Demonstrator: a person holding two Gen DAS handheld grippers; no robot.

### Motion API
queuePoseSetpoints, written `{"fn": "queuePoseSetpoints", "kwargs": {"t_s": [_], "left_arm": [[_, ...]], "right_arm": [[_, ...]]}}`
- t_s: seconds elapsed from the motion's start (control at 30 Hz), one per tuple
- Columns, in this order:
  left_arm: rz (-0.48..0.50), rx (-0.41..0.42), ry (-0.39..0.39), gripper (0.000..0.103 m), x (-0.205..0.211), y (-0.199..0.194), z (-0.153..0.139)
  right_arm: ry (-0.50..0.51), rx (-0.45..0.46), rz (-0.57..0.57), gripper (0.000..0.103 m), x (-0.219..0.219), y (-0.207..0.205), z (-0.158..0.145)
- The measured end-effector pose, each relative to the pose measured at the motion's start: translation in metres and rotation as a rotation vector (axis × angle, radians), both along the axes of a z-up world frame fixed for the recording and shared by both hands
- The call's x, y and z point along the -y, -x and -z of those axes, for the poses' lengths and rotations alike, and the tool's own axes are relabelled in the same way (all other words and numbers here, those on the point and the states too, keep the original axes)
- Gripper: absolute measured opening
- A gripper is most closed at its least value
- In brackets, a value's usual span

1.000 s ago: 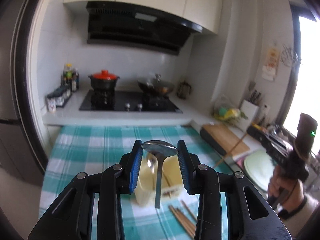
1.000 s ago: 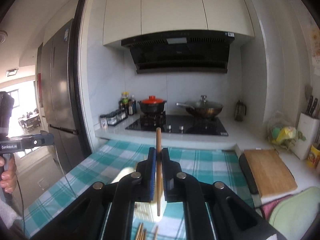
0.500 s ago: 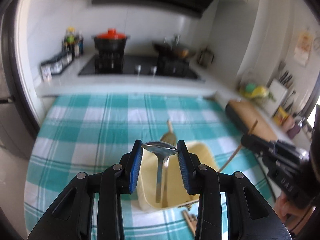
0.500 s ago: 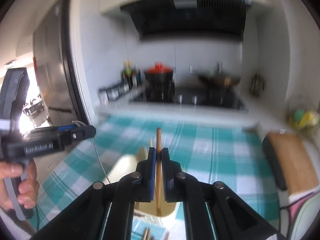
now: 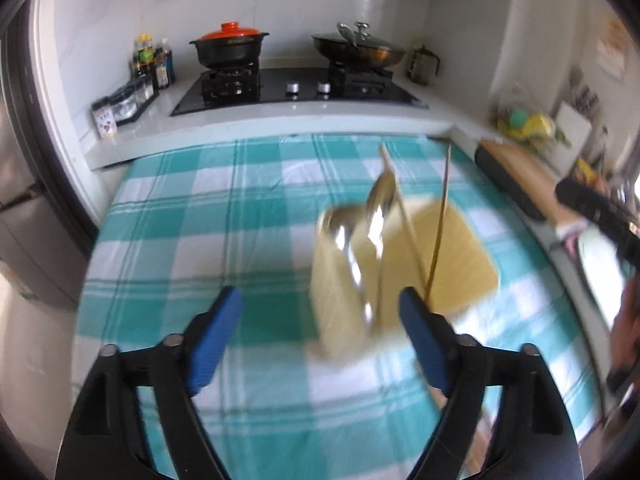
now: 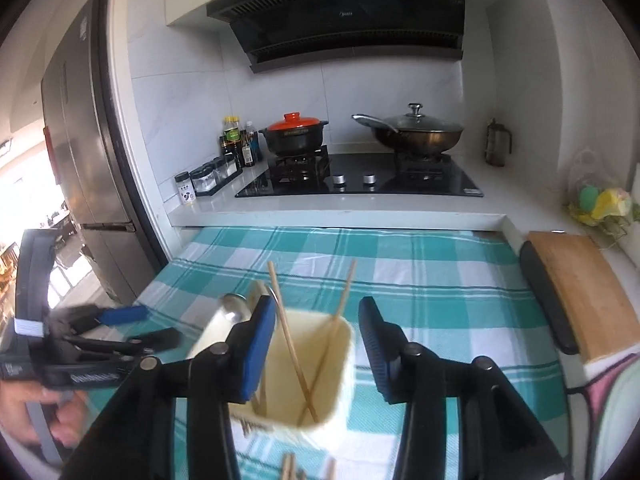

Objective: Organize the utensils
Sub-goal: 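Withdraw both tools from the holder back over the table, then grasp a wooden chopstick with left gripper while right gripper grasps another chopstick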

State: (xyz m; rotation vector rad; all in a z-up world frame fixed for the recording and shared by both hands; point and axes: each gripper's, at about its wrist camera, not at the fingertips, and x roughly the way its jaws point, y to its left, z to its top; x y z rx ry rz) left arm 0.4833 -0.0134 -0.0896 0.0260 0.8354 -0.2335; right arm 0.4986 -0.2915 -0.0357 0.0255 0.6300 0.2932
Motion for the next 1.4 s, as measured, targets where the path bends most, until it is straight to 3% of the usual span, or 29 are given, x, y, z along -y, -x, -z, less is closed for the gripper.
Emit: {"fn": "queuePoseSetpoints", "kwargs": {"t_s": [0.1,0.27,0.37,0.5,0.6,0.7,0.87,1.4], "left_arm": [[0.04,-0.039,-0.021,0.094,-0.004,0.04,0.024],[0.047,-0.101,0.014,0.094,0.013,0.096,0.084],[-0.005,-0.112,0.021,0.094,0.028,0.109,0.113],[-0.019,-0.085,0.009,0.093,0.047,0.118,0.141],[-0.027,-0.102,0.003,0.093,0.053,0.115,0.158],[-0.036,-0.077,0.004,0.093,0.055,0.114,0.157],[-0.057,-0.087,-0.057,0.099,0.062,0.112,0.164],[-0.068,-0.098,-0.078,0.103,0.063,0.11,0.167]], "right_arm": [[0.049,-0.038,-0.001,0.052,0.021,0.033,0.021],[0.147,-0.193,0.014,0.053,0.053,0.087,0.104],[0.191,-0.287,0.053,0.053,0.071,0.117,0.158],[0.169,-0.328,0.115,0.053,0.091,0.144,0.193],[0.142,-0.295,0.158,0.053,0.1,0.151,0.194],[0.127,-0.299,0.176,0.054,0.104,0.149,0.195],[0.161,-0.306,0.157,0.071,0.094,0.152,0.197],[0.165,-0.306,0.159,0.072,0.095,0.153,0.197]]}}
